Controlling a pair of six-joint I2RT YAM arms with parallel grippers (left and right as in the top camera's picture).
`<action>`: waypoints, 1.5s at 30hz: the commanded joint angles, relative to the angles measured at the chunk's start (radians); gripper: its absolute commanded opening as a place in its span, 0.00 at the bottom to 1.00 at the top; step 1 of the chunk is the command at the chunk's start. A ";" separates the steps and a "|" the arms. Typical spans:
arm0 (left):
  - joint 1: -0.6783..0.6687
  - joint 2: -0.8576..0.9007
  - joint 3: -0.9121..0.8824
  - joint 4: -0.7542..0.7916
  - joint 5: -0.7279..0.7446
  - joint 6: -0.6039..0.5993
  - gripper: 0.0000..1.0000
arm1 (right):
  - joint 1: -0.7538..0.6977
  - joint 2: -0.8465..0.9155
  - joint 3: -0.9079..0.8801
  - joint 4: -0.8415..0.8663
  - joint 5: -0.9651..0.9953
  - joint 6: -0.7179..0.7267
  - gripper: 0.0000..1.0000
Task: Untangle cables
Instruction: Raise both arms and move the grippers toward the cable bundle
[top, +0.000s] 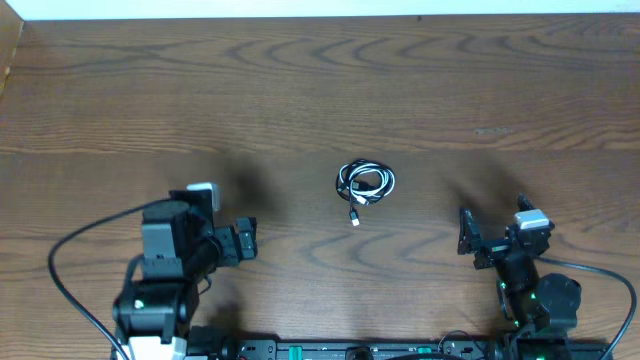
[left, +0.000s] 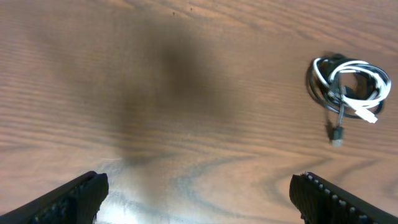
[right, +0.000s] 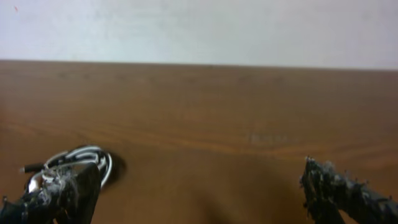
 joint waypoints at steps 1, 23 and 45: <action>0.003 0.045 0.137 -0.058 0.013 -0.008 0.98 | 0.010 0.055 0.060 -0.040 0.004 0.021 0.99; 0.003 0.054 0.187 -0.079 0.011 -0.009 0.98 | 0.010 0.721 0.566 -0.277 0.052 -0.027 0.99; 0.003 0.059 0.187 -0.043 0.012 -0.009 0.98 | 0.010 0.750 0.719 -0.301 -0.256 -0.300 0.99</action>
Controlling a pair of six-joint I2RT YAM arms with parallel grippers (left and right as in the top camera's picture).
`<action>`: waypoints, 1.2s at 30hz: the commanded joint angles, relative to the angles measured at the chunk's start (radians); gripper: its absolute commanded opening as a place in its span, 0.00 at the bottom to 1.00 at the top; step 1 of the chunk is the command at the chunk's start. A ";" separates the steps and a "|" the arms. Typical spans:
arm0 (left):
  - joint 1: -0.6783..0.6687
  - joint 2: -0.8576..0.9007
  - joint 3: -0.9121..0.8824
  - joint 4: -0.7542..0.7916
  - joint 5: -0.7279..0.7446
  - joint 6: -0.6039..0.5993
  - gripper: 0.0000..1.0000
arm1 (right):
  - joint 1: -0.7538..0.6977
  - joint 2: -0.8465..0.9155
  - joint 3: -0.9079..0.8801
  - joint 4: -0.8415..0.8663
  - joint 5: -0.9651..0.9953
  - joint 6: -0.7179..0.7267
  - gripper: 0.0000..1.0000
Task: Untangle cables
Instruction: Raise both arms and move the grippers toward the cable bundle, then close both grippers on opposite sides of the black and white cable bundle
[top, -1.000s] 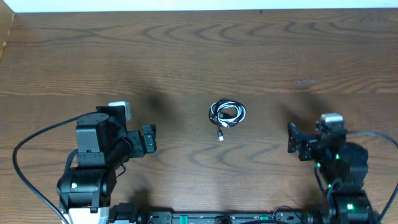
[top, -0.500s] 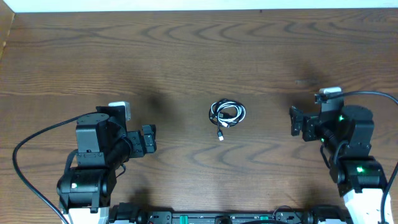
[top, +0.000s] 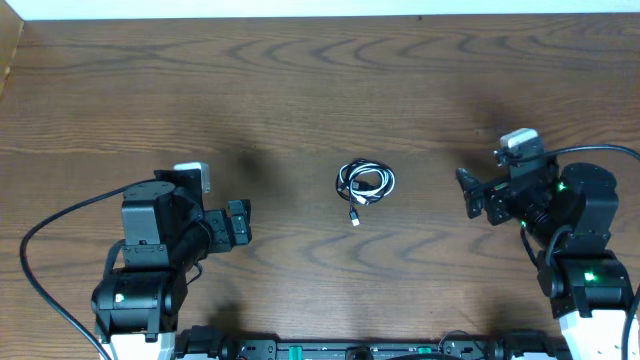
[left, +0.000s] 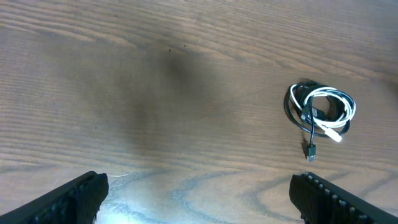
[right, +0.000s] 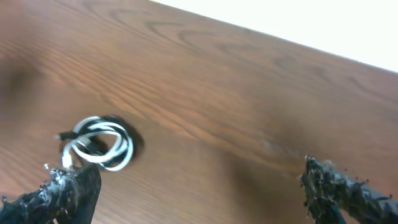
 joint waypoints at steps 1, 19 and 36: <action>0.003 0.004 0.012 0.038 0.016 -0.009 0.98 | 0.009 -0.007 0.024 0.021 -0.120 -0.019 0.99; -0.223 0.365 0.171 0.089 0.037 -0.107 0.98 | 0.009 0.085 0.024 -0.026 -0.029 0.267 0.99; -0.427 0.628 0.173 0.280 0.086 -0.141 0.98 | 0.009 0.108 0.024 -0.096 -0.015 0.281 0.99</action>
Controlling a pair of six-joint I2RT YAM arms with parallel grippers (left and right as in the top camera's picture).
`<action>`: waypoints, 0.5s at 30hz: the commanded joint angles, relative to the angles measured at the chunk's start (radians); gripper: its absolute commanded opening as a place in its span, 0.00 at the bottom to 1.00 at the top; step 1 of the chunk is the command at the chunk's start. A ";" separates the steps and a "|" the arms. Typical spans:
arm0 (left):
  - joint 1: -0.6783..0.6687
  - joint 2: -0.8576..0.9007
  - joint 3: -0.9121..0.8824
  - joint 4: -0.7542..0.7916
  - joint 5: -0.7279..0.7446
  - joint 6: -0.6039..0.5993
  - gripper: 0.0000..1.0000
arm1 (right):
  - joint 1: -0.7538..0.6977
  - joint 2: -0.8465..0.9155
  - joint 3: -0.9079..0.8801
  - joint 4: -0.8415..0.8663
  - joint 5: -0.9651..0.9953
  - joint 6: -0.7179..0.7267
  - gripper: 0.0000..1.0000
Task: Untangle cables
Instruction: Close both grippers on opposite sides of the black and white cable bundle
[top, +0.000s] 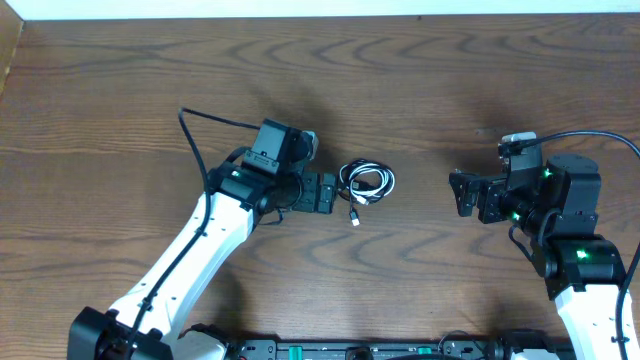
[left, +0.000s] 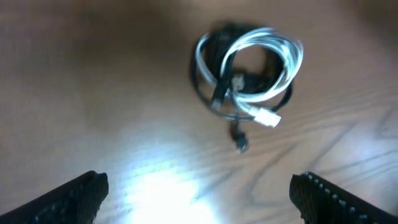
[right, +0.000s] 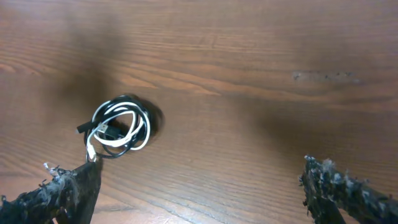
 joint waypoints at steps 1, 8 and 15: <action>0.000 -0.010 0.015 0.077 0.026 -0.015 0.98 | 0.009 0.000 0.019 0.004 -0.027 0.011 0.99; 0.000 -0.010 0.015 0.180 0.031 -0.107 0.98 | 0.009 0.000 0.019 -0.011 -0.024 0.139 0.99; 0.000 -0.010 0.061 0.121 0.023 -0.098 0.97 | 0.027 0.047 0.055 -0.114 0.026 0.058 0.99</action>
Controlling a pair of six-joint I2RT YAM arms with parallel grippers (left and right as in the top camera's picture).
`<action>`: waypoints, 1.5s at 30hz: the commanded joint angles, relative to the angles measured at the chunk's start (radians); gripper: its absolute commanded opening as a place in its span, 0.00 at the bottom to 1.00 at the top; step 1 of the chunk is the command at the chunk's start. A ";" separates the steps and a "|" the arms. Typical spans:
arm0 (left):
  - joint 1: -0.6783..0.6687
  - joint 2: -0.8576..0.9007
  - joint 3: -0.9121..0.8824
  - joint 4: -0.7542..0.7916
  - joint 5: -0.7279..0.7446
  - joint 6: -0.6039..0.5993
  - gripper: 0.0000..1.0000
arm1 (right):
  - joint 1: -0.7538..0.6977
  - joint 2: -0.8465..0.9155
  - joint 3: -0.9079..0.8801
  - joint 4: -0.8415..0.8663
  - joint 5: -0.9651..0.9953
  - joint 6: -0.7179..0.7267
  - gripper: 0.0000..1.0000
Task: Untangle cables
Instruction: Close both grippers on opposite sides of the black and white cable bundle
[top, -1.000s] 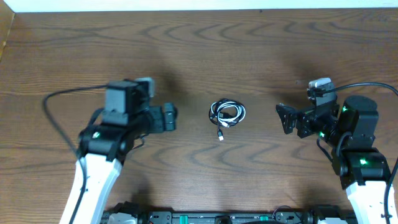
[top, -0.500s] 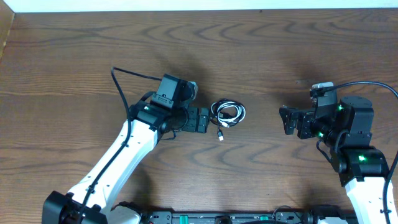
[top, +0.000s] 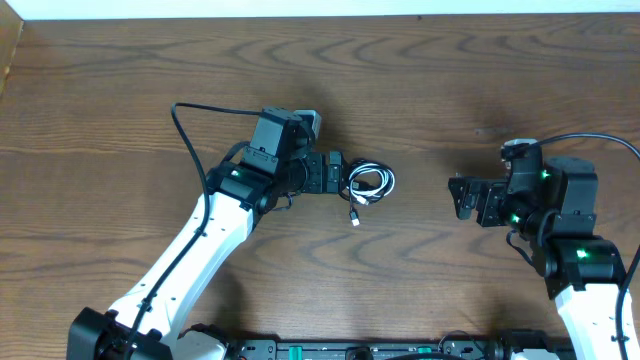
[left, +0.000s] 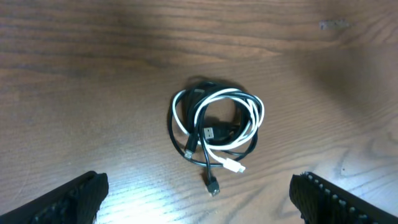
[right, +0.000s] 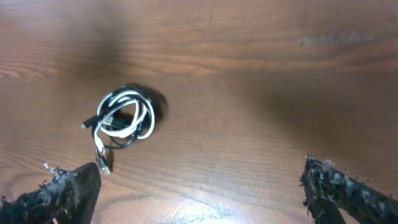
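A small coil of tangled cables, one white and one black (top: 367, 183), lies on the wooden table near its middle. A black plug (left: 212, 186) and a white plug (left: 233, 166) stick out toward the front. My left gripper (top: 336, 172) is open right at the coil's left side, and the coil (left: 216, 127) sits ahead of the left gripper (left: 199, 184), between its spread fingers. My right gripper (top: 458, 198) is open, well to the right of the coil. In the right wrist view the coil (right: 124, 121) lies far left of the right gripper (right: 199, 175).
The wooden table (top: 120, 90) spreads wide on all sides. A pale wall strip runs along its far edge (top: 320, 8). The arms' black supply cables (top: 190, 130) loop over the table beside each arm.
My left gripper has shifted a little farther up the table and nearer the coil, which now shows sharp and centred in its wrist view. The right gripper has barely moved. The coil lies unchanged.
Both grippers stood open near the table's front edge, far from the coil. Then the right arm was farther out, level with the coil on its right. Later the left arm was stretched to the coil's left side, and now it is right against it.
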 joint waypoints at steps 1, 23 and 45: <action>0.000 -0.009 0.050 -0.034 0.004 -0.008 0.98 | 0.037 0.055 0.064 -0.052 0.023 -0.056 0.99; -0.001 -0.009 0.036 -0.238 -0.118 -0.013 0.98 | 0.296 0.570 0.120 0.462 -0.071 0.133 0.81; -0.001 -0.009 0.036 -0.274 -0.115 -0.020 0.98 | 0.384 0.806 0.120 0.510 -0.126 0.156 0.01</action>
